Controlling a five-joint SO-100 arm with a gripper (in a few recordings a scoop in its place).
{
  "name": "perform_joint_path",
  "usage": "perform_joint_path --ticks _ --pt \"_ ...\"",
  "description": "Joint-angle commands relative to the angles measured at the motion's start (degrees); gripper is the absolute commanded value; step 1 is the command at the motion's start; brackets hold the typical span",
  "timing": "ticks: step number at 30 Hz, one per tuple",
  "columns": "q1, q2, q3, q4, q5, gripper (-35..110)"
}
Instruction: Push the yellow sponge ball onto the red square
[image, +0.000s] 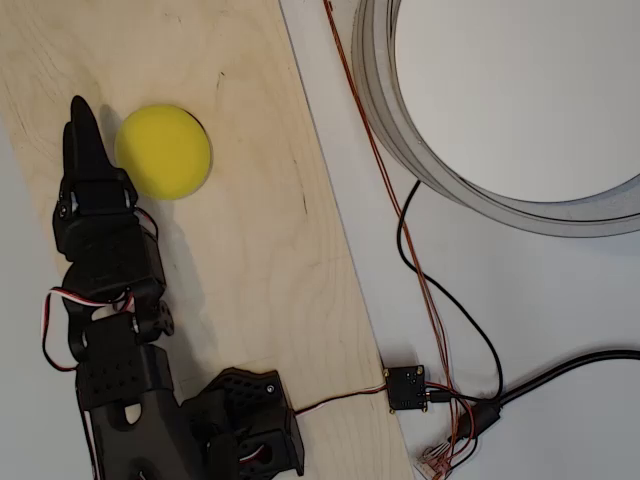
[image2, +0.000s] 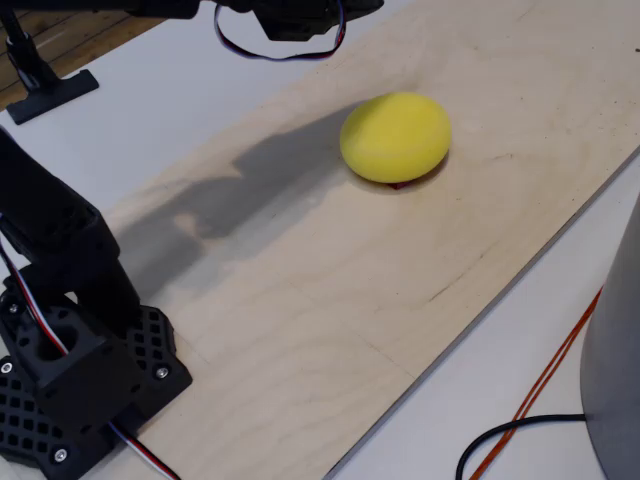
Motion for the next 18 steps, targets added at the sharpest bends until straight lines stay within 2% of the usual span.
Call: perform_joint_path --ticks 1,5,7,13,18 --pt "2.99 2.99 -4.57 0.00 -6.15 15" --pt "5.89 2.99 -7.56 -0.09 -15.73 16" --pt "7.29 3.08 -7.65 -0.09 -15.56 16" --pt "7.03 4.48 -7.91 -5.62 -26.10 17" --pt "5.71 5.89 -10.37 -5.98 -29.53 18"
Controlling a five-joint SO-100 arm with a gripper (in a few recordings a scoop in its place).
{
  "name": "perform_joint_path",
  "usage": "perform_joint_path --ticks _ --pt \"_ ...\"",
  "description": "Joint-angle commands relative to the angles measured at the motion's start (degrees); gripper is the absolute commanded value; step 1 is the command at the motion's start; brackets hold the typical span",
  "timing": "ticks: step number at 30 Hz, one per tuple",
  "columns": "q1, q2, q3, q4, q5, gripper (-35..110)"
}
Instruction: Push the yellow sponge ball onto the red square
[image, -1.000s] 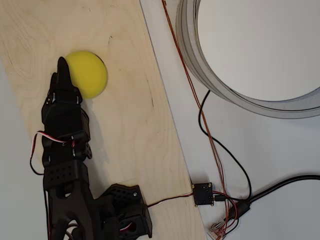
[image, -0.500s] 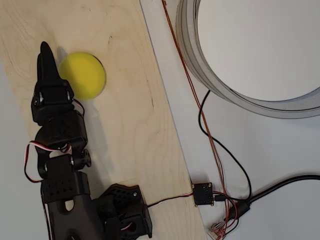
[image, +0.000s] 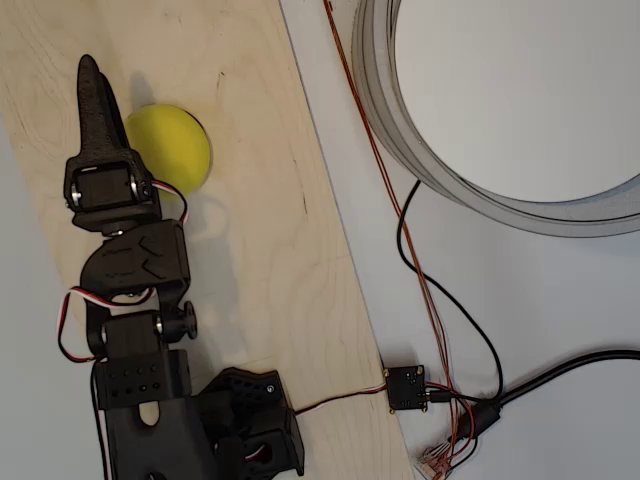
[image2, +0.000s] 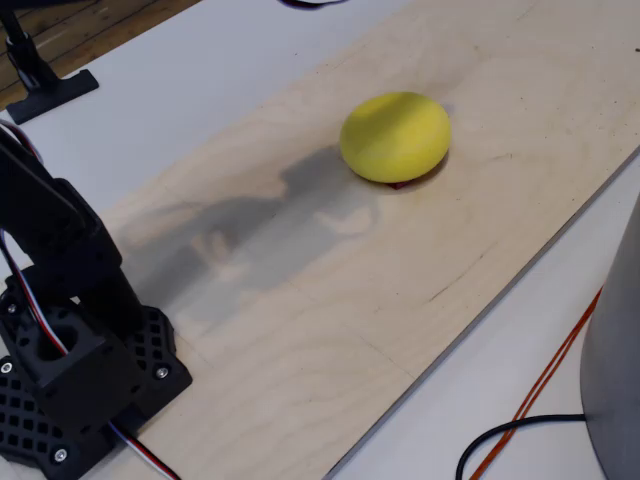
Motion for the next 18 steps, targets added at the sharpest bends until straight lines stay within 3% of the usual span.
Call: perform_joint_path --ticks 1,8,12,18 --pt "-0.35 3.69 -3.78 -1.67 -0.97 18" --pt "-0.53 3.78 -4.48 -1.76 0.44 24" --pt "-1.41 4.48 -3.87 -3.16 -6.86 39" --pt "-0.88 3.87 -4.66 -4.22 -8.70 43"
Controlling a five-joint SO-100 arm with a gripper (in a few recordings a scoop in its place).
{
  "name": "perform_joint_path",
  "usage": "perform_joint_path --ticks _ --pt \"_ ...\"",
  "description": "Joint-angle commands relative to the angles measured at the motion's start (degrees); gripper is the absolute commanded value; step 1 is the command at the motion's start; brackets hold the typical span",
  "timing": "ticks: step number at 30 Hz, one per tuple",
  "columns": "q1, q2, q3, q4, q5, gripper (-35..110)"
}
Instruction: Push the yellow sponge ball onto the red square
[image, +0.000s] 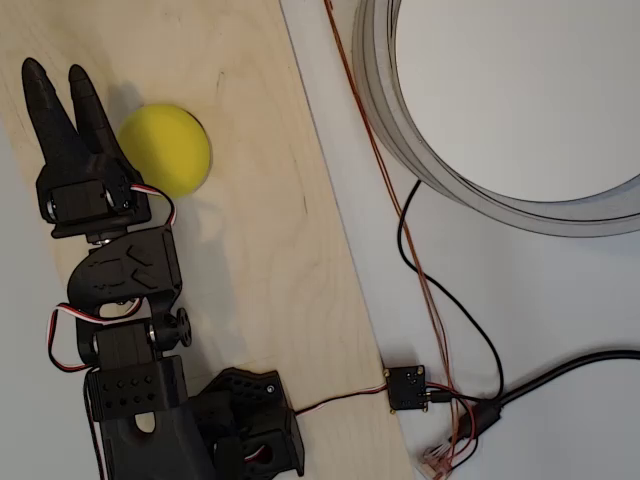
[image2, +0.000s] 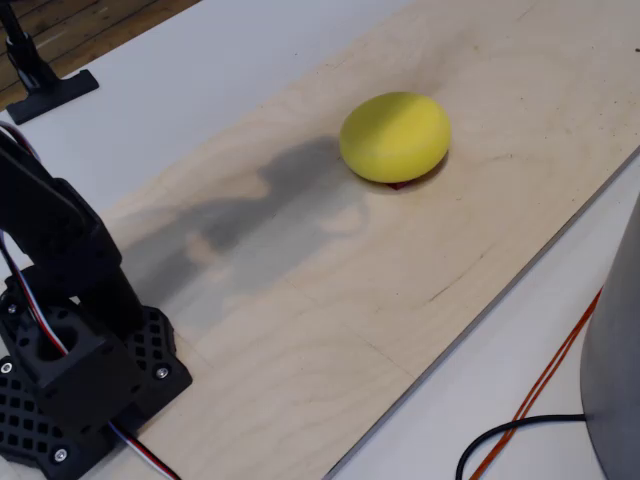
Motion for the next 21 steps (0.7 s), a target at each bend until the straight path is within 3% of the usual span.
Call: perform_joint_path --ticks 1,3,4,5,13,14,16,18,21 --pt "0.00 2.37 -2.46 -1.14 -0.88 42" --pt "0.00 2.46 -3.52 -1.76 -0.26 30" --pt "0.53 2.29 -3.78 -4.66 4.83 4" --pt "0.97 1.41 -5.01 -3.96 5.10 0" --pt "2.90 -2.99 -5.36 -3.08 6.77 0" --pt "2.46 -1.93 -4.48 -3.43 7.03 0" --pt "0.44 0.18 -2.29 -3.87 2.46 34" --pt "-0.70 1.41 -1.14 -3.87 -2.20 44" --pt "-0.18 1.67 -1.32 -4.22 -4.04 46"
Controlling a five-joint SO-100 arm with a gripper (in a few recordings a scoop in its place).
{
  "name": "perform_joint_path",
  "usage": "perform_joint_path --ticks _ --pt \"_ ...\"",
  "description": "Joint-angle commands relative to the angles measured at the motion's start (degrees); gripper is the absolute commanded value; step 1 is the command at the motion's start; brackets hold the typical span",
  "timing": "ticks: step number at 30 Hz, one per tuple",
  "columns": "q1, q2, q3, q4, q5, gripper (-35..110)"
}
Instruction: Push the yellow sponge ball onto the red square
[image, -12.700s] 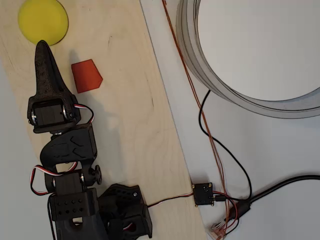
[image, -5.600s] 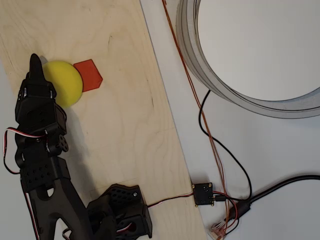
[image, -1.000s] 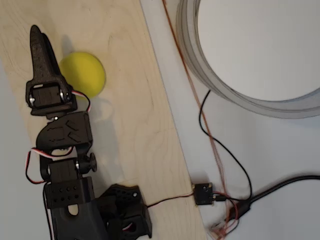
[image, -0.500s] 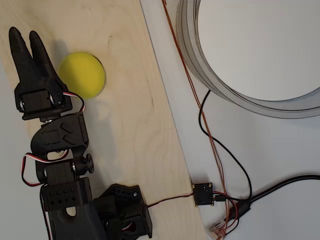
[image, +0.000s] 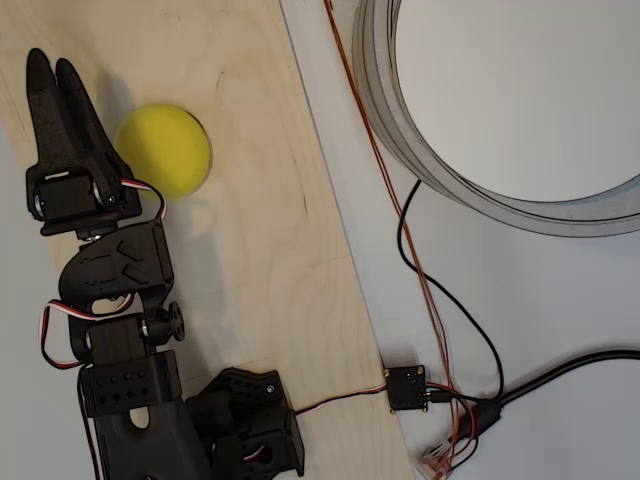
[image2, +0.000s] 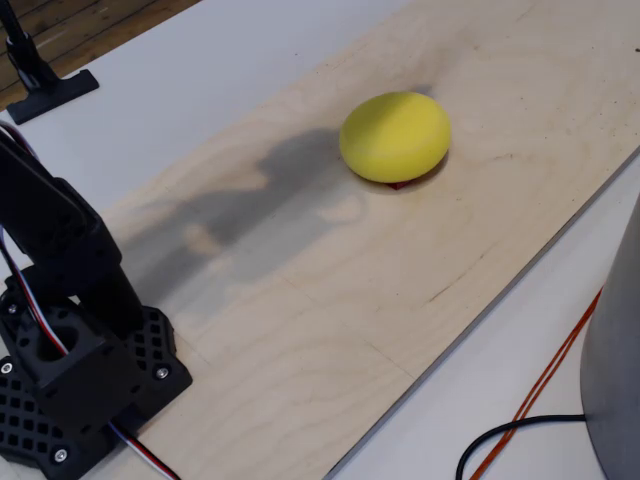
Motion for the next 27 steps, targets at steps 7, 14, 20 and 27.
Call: perform_joint_path --ticks 7,14,20,27 --pt "1.14 3.78 -0.35 -3.08 -0.62 35" --pt "1.76 1.93 -1.05 -5.89 8.96 -1" --pt "0.26 3.69 -0.70 -5.98 8.70 3" --pt "-2.20 8.26 2.99 -5.98 -2.02 28"
